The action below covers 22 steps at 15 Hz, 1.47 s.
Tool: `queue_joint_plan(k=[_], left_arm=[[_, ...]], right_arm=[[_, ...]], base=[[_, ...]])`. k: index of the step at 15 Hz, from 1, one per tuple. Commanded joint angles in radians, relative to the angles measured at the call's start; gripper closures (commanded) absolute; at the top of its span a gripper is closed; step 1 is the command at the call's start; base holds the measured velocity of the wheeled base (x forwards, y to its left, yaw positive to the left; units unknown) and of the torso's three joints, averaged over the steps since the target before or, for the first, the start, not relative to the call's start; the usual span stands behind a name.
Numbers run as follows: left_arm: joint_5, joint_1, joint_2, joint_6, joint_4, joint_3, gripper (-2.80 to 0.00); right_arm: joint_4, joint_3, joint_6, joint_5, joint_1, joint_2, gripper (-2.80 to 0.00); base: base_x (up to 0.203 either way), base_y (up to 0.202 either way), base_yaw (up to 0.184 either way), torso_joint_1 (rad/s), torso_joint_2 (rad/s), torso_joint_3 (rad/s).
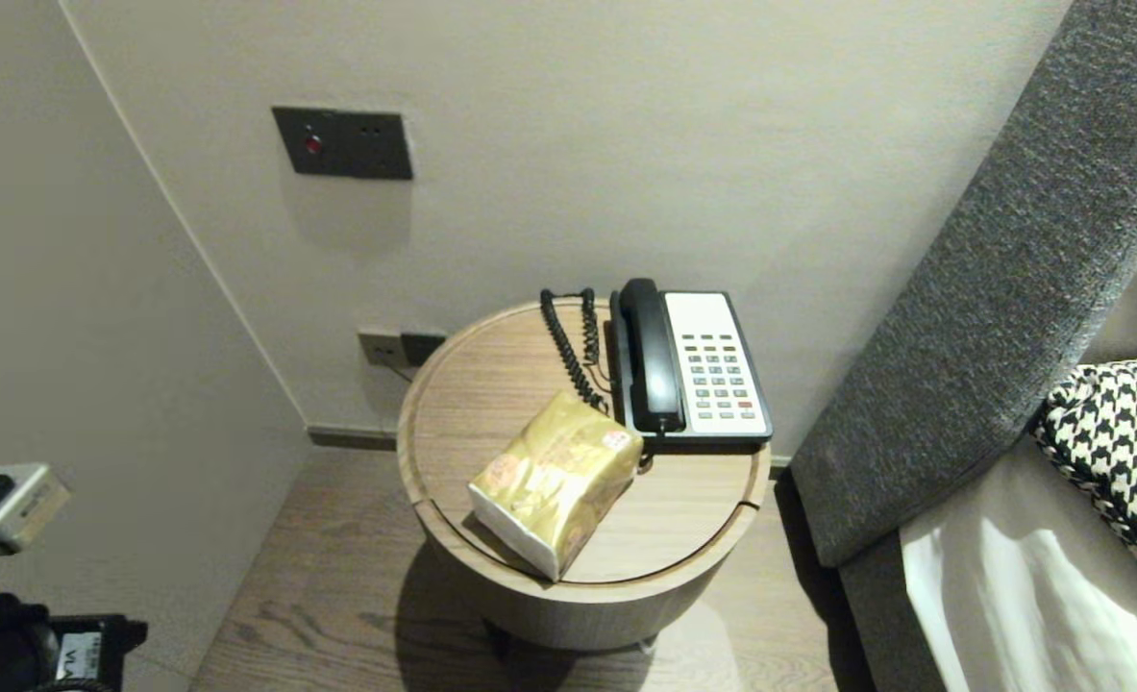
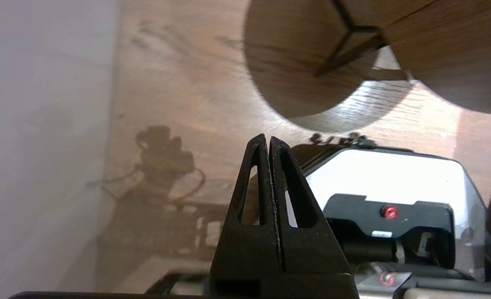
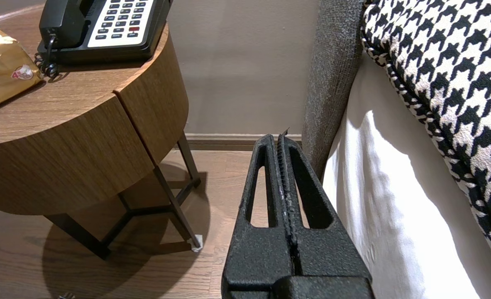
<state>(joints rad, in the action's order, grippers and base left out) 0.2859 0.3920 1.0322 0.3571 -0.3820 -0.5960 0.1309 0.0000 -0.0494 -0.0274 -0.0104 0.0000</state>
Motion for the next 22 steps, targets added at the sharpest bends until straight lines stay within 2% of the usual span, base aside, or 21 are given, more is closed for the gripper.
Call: queue_joint_plan(k=[1, 5, 7, 9, 11, 13, 15, 17, 18, 22], left_arm=[[0.037, -0.066, -0.127, -0.013, -0.110, -0.022, 0.00], [0.162, -0.176, -0.286, -0.033, -0.267, -0.036, 0.00], [0.199, -0.238, -0.380, -0.039, -0.308, -0.035, 0.00], [0.199, -0.263, -0.474, -0.091, -0.308, -0.017, 0.00], [0.181, -0.284, -0.573, -0.153, -0.264, 0.081, 0.00], [0.170, -0.361, -0.625, -0.199, -0.228, 0.145, 0.00], [0.112, -0.465, -0.669, -0.258, -0.213, 0.188, 0.00], [-0.082, -0.510, -0.741, -0.302, -0.180, 0.264, 0.00], [-0.125, -0.517, -0.747, -0.306, -0.134, 0.304, 0.00], [-0.226, -0.522, -0.748, -0.338, 0.226, 0.511, 0.00]], right_arm=[[0.001, 0.040, -0.001, 0.000, 0.000, 0.000, 0.00], [0.001, 0.040, -0.001, 0.000, 0.000, 0.000, 0.00], [0.001, 0.040, -0.001, 0.000, 0.000, 0.000, 0.00], [0.001, 0.040, 0.000, 0.000, 0.000, 0.000, 0.00], [0.001, 0.040, -0.001, 0.000, 0.000, 0.002, 0.00], [0.001, 0.040, 0.000, 0.000, 0.000, 0.002, 0.00], [0.001, 0.040, 0.000, 0.000, 0.000, 0.001, 0.00], [0.001, 0.040, 0.000, 0.000, 0.000, 0.001, 0.00], [0.001, 0.040, 0.000, 0.000, 0.000, 0.001, 0.00], [0.001, 0.040, 0.000, 0.000, 0.000, 0.000, 0.00]], base=[[0.000, 0.000, 0.000, 0.000, 0.00, 0.000], [0.000, 0.000, 0.000, 0.000, 0.00, 0.000], [0.000, 0.000, 0.000, 0.000, 0.00, 0.000], [0.000, 0.000, 0.000, 0.000, 0.00, 0.000], [0.000, 0.000, 0.000, 0.000, 0.00, 0.000], [0.000, 0.000, 0.000, 0.000, 0.00, 0.000], [0.000, 0.000, 0.000, 0.000, 0.00, 0.000], [0.000, 0.000, 0.000, 0.000, 0.00, 0.000], [0.000, 0.000, 0.000, 0.000, 0.00, 0.000], [0.000, 0.000, 0.000, 0.000, 0.00, 0.000]])
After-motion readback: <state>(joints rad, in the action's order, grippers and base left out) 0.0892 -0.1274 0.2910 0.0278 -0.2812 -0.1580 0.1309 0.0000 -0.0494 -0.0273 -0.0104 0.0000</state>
